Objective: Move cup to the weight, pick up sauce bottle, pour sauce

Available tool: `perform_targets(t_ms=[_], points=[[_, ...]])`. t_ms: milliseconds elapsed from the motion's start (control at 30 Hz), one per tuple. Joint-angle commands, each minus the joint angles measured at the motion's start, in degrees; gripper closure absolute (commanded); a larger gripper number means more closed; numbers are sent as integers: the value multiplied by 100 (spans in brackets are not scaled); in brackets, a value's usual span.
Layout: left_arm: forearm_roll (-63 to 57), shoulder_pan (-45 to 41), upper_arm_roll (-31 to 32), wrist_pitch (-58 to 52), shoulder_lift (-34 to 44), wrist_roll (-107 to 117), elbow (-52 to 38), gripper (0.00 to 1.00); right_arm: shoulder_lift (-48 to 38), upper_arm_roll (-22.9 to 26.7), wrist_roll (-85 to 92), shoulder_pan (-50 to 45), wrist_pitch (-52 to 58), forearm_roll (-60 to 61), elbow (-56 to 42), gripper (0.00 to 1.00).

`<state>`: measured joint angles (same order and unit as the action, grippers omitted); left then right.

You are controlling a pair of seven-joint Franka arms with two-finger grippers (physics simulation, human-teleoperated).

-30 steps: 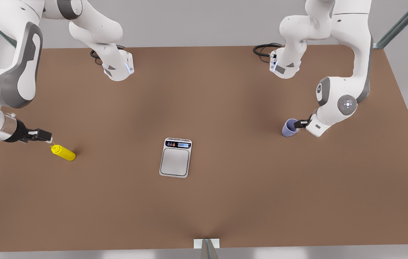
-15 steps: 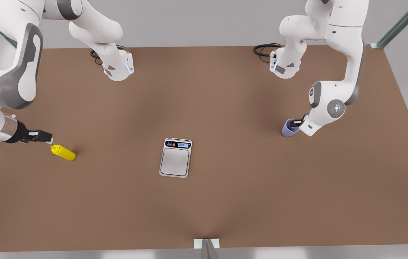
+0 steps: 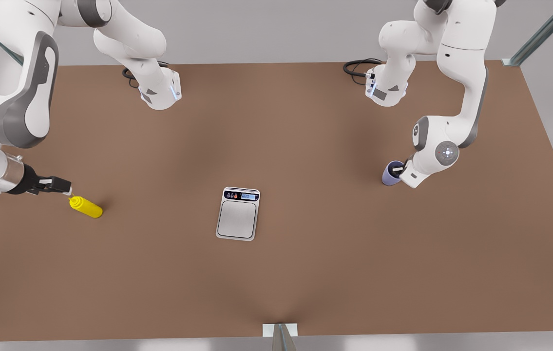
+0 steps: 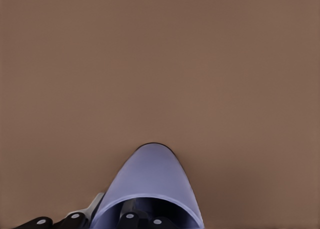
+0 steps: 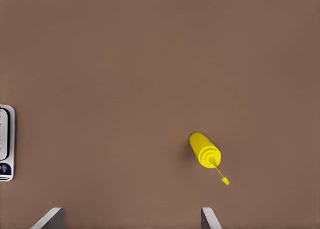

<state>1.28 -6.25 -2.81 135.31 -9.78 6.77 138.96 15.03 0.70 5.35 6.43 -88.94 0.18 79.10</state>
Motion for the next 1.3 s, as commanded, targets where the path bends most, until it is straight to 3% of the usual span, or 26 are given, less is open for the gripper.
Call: perform_targets(t_ms=[0,333,433,600,700,833,1000,1100,1267], points=[[-5,1,0,22,-6,0,0,79,0,0,1,7,0,-1,0,0],[21,-8,9,-4,55,0,-44,79,114,0,45,16,35,-9,9,0],[100,-8,44,-4,46,44,-211,79,246,-9,2399,578,17,280,0,0],[751,-438,97,-127,-164,246,-808,79,843,0,6933,1940,-141,1774,140,0],[794,-1080,97,-698,-542,1274,-1810,79,1388,0,9422,2705,-53,2653,316,0],[962,-2038,132,-1182,-1315,2891,-3295,79,2240,0,11355,3399,149,3365,413,0],[1260,-2873,176,-1173,-1931,4025,-4297,79,2961,0,11778,3769,131,3682,378,0],[1252,-2917,554,-1182,-2607,5018,-5378,79,3269,0,11813,3795,131,3928,369,0],[1190,-3444,562,-1340,-3917,6081,-7250,79,3533,-17,12472,3760,70,4033,351,0]])
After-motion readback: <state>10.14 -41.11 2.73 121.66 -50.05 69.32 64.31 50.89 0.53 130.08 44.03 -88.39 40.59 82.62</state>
